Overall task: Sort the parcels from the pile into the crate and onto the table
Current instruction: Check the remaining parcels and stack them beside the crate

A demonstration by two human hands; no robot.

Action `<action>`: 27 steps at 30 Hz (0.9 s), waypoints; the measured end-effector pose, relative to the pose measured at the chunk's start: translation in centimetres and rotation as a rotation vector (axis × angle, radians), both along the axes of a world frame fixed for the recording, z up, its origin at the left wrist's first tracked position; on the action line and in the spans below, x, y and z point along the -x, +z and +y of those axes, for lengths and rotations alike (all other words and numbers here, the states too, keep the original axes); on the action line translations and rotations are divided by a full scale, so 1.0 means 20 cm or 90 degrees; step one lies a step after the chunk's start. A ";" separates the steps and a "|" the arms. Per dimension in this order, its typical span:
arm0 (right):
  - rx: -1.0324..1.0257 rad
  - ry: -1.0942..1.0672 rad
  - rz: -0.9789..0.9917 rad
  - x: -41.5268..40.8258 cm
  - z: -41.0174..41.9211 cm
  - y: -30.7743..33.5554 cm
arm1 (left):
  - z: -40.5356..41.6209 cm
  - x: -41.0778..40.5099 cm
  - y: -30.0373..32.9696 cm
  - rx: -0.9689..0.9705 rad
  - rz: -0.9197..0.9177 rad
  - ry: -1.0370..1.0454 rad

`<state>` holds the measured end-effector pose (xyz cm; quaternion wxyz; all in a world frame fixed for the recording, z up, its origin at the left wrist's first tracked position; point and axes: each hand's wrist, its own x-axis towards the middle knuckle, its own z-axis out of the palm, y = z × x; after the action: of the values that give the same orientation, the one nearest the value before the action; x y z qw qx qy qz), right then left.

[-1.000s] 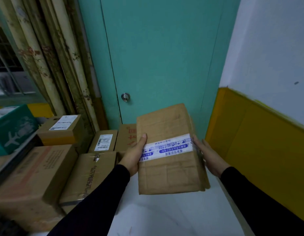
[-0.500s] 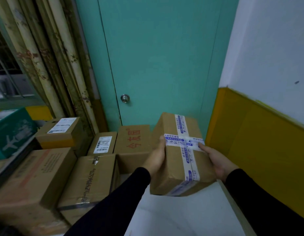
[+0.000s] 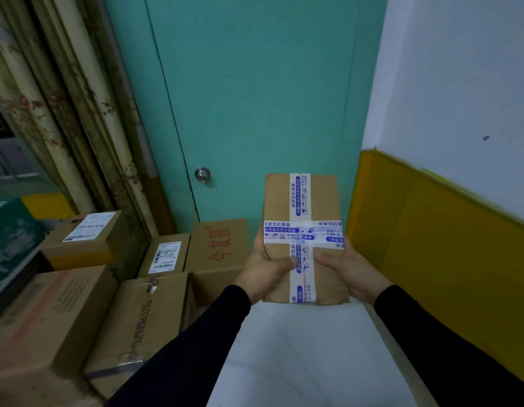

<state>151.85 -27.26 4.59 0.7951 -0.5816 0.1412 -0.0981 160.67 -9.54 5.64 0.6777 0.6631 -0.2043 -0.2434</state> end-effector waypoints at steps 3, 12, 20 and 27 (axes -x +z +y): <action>0.008 0.002 0.010 0.00 0.02 -0.01 | 0.02 0.00 -0.01 -0.011 0.000 -0.002; 0.018 -0.007 0.012 -0.02 0.06 -0.04 | 0.08 0.00 -0.02 -0.040 -0.012 0.008; -0.031 -0.105 0.015 -0.06 0.08 -0.01 | 0.09 0.02 0.06 -0.042 0.051 0.133; 0.008 -0.075 0.001 -0.04 0.16 0.04 | 0.07 0.05 0.05 -0.129 -0.002 0.122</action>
<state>152.70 -24.14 5.35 0.7840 -0.5777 0.1750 -0.1448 159.73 -8.16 6.63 0.6270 0.7451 -0.1152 -0.1961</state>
